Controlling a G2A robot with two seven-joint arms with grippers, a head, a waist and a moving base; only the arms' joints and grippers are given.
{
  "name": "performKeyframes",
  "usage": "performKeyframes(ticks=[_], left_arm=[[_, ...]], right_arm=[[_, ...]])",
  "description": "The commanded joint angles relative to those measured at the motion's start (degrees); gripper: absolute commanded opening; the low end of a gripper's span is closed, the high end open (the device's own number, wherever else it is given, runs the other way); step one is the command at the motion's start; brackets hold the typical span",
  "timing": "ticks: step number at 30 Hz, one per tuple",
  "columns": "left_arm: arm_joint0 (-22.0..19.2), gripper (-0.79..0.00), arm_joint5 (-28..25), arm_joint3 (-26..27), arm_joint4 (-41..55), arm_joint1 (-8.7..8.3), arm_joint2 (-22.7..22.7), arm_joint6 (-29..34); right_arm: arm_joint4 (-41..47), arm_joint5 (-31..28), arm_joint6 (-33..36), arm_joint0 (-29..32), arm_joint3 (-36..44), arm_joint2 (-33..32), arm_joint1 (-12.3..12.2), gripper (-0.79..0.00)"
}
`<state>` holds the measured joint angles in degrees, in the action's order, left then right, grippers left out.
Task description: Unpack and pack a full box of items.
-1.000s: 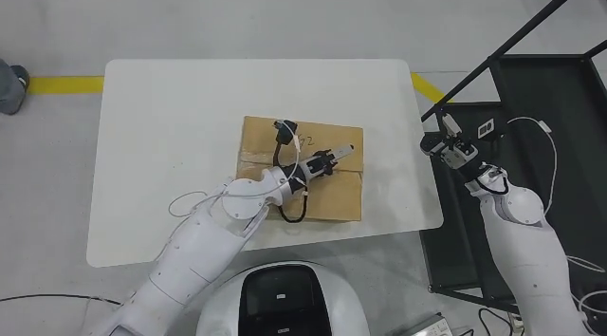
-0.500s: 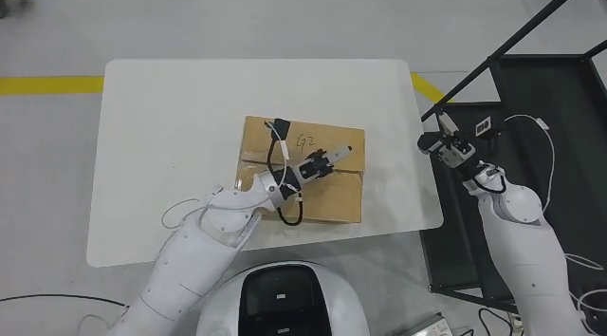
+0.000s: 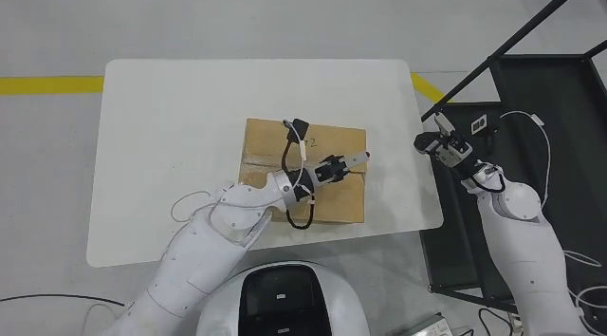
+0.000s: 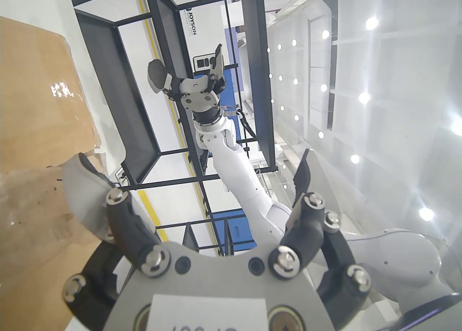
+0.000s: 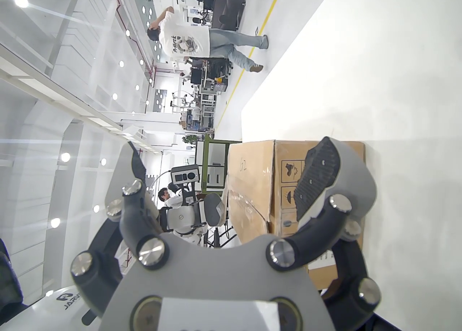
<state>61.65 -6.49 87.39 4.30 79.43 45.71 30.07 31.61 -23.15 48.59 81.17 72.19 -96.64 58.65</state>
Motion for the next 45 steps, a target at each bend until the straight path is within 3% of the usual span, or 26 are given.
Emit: performKeyframes(ticks=[1,10,21,28,45], left_arm=[[-0.95,0.0,0.11,-1.25,-0.52,0.51,-1.35,-0.73],[-3.24,0.0,-4.41,-4.67,0.42,2.36,-3.68,-4.82],[-3.39,0.0,-5.36,-5.26,0.59,2.49,-3.5,-4.74],[-3.39,0.0,-5.36,-5.26,0.59,2.49,-3.5,-4.74],[-1.88,0.0,-4.98,-3.9,0.1,2.31,-2.44,-5.47]], right_arm=[[0.09,-0.07,-0.07,0.23,-0.15,-0.19,0.0,0.0],[0.16,0.13,-0.39,0.35,-0.61,-0.1,0.1,0.0],[1.01,0.15,-0.72,0.37,-1.72,-1.69,-0.02,0.0],[4.56,3.45,6.91,-0.7,-2.45,-1.01,-0.13,0.0],[7.99,1.62,14.14,-9.86,-25.98,6.28,1.51,0.0]])
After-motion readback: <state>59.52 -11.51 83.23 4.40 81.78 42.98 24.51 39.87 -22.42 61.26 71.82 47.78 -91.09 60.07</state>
